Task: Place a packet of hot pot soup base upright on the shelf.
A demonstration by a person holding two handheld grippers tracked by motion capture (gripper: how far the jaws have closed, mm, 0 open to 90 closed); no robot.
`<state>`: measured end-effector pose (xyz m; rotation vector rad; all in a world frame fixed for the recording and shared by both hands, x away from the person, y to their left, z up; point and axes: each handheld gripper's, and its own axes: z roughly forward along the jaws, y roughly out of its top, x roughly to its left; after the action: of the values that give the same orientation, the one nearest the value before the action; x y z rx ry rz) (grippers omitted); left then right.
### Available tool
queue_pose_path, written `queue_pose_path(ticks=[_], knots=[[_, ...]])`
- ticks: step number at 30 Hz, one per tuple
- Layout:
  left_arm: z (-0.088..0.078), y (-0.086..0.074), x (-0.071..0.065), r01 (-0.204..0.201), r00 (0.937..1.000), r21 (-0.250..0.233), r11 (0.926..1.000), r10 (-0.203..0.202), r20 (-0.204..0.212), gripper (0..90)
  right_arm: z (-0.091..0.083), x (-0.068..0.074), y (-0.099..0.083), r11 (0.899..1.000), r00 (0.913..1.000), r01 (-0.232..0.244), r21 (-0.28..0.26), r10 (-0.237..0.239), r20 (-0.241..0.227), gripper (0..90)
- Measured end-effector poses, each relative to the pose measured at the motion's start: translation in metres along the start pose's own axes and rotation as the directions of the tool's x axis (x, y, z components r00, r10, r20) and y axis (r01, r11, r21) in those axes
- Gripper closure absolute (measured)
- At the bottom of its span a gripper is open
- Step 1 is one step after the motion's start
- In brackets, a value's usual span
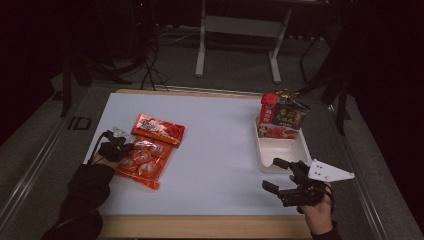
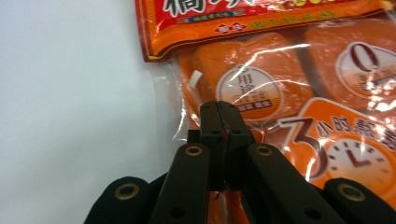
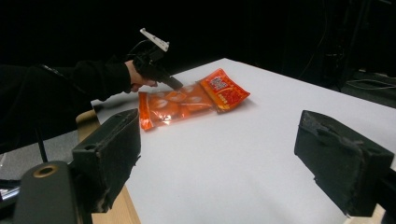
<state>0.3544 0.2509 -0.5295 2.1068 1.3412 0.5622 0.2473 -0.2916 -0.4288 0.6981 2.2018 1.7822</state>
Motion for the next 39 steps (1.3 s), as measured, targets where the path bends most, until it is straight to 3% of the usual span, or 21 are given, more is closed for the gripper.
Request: queue_pose_path(ticks=[4,5,6,8,10,12,13,17,19,20,23,29,33,34,39], knots=[[0.0,0.004,-0.014,-0.024,0.9988,-0.011,0.9997,0.024,0.044,90.0,0.0,0.0,0.0,1.0,1.0,0.003,0.002,-0.003,-0.001,14.6],[0.001,0.005,-0.017,-0.018,0.9934,-0.018,0.9997,0.02,0.113,90.0,0.0,0.0,0.0,1.0,1.0,0.003,0.002,-0.003,-0.002,14.6],[0.002,0.007,-0.024,-0.011,0.9834,-0.025,0.9996,0.015,0.181,90.0,0.0,0.0,0.0,1.0,1.0,0.003,0.001,-0.003,-0.001,14.6],[0.003,0.013,-0.045,-0.062,0.9791,-0.026,0.9977,0.066,0.192,90.0,-0.001,0.0,0.0,1.0,1.0,0.0,0.001,0.0,-0.001,14.6],[0.003,0.019,-0.059,-0.137,0.9773,-0.018,0.9904,0.138,0.161,90.0,-0.001,0.0,0.0,1.0,1.0,0.002,0.0,-0.002,0.003,14.6],[0.002,0.024,-0.059,-0.147,0.98,-0.008,0.9891,0.147,0.134,90.0,-0.002,-0.001,-0.001,1.0,1.0,-0.002,0.0,0.002,0.004,14.6],[0.002,0.025,-0.054,-0.143,0.9855,-0.006,0.9898,0.142,0.092,90.0,-0.002,-0.001,-0.002,1.0,1.0,-0.005,0.002,0.005,0.004,14.6],[0.003,0.021,-0.022,-0.054,0.9985,0.007,0.9985,0.054,-0.003,90.0,-0.003,-0.001,-0.003,1.0,1.0,-0.002,0.004,0.002,0.003,14.6],[0.004,0.019,-0.007,0.001,1.0,-0.01,0.9999,-0.001,-0.005,90.0,-0.003,-0.002,-0.003,1.0,1.0,-0.005,-0.002,0.005,0.004,14.6],[0.005,0.018,-0.003,0.015,0.9995,0.0,0.9999,-0.015,-0.029,90.0,-0.004,-0.002,-0.002,1.0,1.0,-0.005,-0.003,0.005,0.004,14.6],[0.011,0.016,0.003,0.027,0.999,0.023,0.9994,-0.027,-0.036,90.0,-0.004,-0.002,-0.002,1.0,1.0,-0.004,-0.004,0.004,0.005,14.6],[0.017,0.016,-0.003,0.028,0.9983,0.016,0.9995,-0.027,-0.051,90.0,-0.003,-0.002,-0.002,1.0,1.0,-0.007,-0.001,0.007,0.007,14.7],[0.018,0.016,-0.009,0.024,0.9993,0.011,0.9996,-0.024,-0.029,90.0,-0.003,-0.002,-0.002,1.0,1.0,-0.003,0.0,0.003,0.006,14.7],[0.021,0.017,-0.023,0.007,1.0,-0.003,1.0,-0.007,0.001,90.0,-0.003,-0.002,-0.002,1.0,1.0,-0.003,0.0,0.003,0.005,14.7],[0.023,0.019,-0.052,-0.032,0.9991,-0.019,0.9993,0.033,0.028,90.0,-0.004,-0.001,-0.001,1.0,1.0,0.001,-0.001,-0.001,0.005,14.7]])
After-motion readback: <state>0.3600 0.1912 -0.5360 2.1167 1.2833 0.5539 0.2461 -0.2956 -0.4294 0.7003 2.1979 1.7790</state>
